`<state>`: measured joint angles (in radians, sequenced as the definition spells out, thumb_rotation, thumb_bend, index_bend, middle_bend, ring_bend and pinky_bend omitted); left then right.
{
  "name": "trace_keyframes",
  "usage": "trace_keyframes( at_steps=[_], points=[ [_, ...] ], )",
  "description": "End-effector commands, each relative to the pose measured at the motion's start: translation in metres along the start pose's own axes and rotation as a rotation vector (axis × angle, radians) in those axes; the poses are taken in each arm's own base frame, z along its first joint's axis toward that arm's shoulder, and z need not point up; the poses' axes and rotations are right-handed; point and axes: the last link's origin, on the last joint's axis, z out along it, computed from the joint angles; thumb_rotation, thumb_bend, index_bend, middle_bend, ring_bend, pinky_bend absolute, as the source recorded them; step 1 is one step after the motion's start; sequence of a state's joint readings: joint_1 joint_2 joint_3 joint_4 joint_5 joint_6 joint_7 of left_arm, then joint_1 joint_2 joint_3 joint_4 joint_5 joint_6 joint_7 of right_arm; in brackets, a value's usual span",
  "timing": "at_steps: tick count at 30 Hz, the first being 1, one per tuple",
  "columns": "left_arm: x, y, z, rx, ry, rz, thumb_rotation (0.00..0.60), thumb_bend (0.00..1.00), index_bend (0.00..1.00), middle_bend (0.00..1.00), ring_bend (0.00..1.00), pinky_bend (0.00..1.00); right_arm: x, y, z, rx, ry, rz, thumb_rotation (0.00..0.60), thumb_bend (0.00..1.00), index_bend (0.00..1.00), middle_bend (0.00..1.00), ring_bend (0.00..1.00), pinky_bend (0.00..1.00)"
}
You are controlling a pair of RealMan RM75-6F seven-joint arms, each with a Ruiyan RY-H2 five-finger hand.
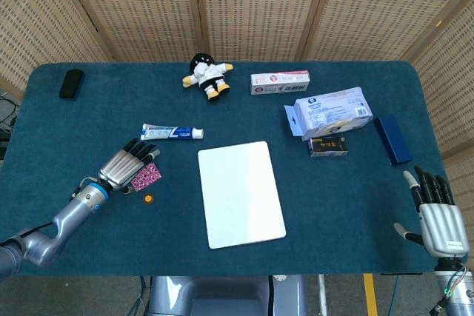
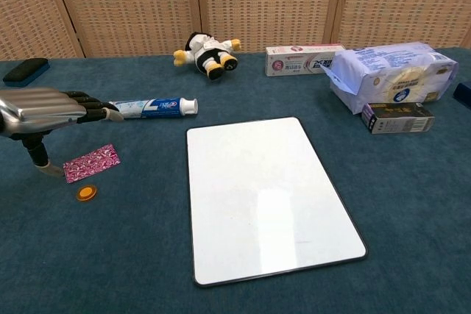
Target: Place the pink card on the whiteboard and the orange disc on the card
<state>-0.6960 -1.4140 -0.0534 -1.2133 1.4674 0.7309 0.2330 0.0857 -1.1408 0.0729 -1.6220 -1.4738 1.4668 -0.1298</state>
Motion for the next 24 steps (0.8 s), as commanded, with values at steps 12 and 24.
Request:
trace_keyframes(
  at_steps=[12,24],
  points=[
    [-0.013,-0.003,0.004,-0.066,-0.003,0.087,0.600,0.00,0.02,0.00,0.00,0.00,0.000,-0.001,0.000,-0.009,0.001,-0.002,0.600,0.00,0.00,0.00,0.00,0.00],
    [-0.015,0.002,0.014,-0.099,-0.011,0.130,0.600,0.02,0.12,0.00,0.00,0.00,0.000,-0.001,0.000,-0.016,0.001,-0.002,0.600,0.00,0.00,0.00,0.00,0.00]
  ],
)
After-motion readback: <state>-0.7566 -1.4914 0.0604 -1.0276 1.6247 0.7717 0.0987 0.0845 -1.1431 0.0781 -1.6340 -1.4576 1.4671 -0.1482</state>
